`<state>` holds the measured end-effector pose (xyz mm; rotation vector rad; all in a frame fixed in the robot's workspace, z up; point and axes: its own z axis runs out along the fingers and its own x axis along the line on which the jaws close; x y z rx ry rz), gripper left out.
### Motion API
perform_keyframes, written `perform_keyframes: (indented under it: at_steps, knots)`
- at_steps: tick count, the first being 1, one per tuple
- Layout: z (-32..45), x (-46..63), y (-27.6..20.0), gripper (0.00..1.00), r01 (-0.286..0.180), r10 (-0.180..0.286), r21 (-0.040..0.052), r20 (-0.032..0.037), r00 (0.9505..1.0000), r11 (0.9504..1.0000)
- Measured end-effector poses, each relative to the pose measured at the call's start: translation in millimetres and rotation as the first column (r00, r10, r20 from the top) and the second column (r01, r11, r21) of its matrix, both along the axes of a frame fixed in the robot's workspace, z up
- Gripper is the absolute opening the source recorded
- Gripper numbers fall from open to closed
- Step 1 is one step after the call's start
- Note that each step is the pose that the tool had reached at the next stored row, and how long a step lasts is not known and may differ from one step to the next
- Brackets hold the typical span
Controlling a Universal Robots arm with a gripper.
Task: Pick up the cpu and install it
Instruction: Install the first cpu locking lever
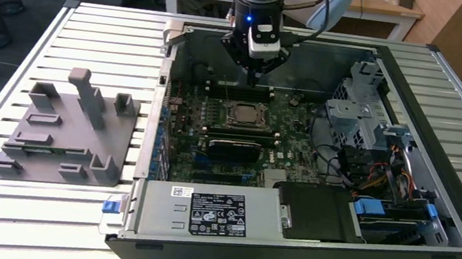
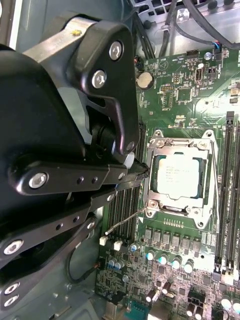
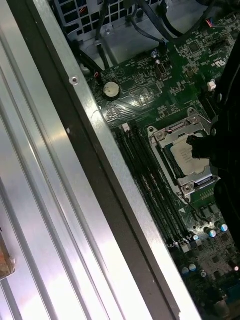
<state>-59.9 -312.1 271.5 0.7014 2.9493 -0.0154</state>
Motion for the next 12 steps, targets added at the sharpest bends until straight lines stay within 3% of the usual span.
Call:
perform_keyframes:
  at_steps: [12]
  knots:
    - [0.0,0.0,0.0,0.11,0.025,-0.025,0.0,0.0,0.9997,0.9997]
